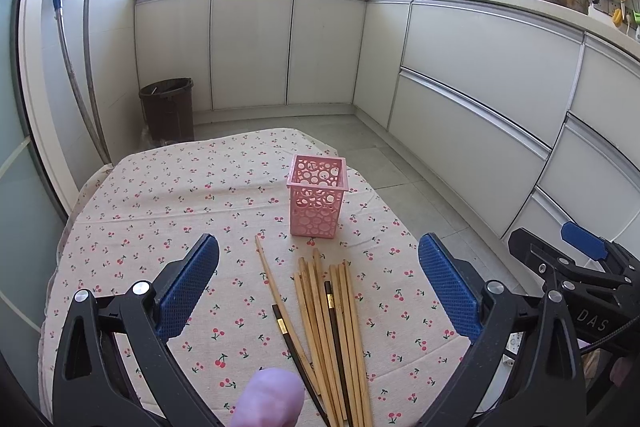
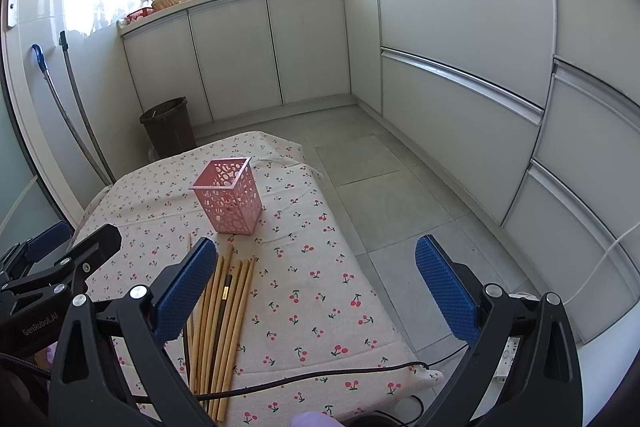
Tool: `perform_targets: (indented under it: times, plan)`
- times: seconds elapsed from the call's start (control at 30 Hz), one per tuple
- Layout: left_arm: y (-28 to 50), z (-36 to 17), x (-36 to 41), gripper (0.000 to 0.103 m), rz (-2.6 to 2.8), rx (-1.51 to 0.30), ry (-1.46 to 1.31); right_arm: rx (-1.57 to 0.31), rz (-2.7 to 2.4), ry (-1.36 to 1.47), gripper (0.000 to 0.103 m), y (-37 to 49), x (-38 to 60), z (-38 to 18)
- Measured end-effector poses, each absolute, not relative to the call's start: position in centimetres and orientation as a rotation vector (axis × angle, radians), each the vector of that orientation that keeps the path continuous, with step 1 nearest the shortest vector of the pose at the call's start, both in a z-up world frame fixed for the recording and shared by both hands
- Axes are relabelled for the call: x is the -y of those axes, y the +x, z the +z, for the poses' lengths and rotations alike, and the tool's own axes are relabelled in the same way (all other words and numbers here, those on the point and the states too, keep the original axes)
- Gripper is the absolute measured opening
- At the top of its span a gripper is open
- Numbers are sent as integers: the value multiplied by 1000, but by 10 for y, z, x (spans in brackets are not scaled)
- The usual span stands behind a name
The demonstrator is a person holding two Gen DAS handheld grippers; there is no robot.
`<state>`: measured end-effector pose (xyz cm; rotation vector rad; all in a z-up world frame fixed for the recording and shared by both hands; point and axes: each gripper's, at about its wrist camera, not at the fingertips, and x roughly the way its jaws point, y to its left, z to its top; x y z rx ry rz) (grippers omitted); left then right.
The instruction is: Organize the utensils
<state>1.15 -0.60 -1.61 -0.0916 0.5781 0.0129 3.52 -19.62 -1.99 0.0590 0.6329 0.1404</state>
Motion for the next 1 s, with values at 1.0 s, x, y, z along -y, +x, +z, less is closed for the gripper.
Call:
perform_targets:
  times: [1.0]
  plan:
    - [60,-80,-56,96,179,-1001,-260,-795,145,-16,97,51,182,-45]
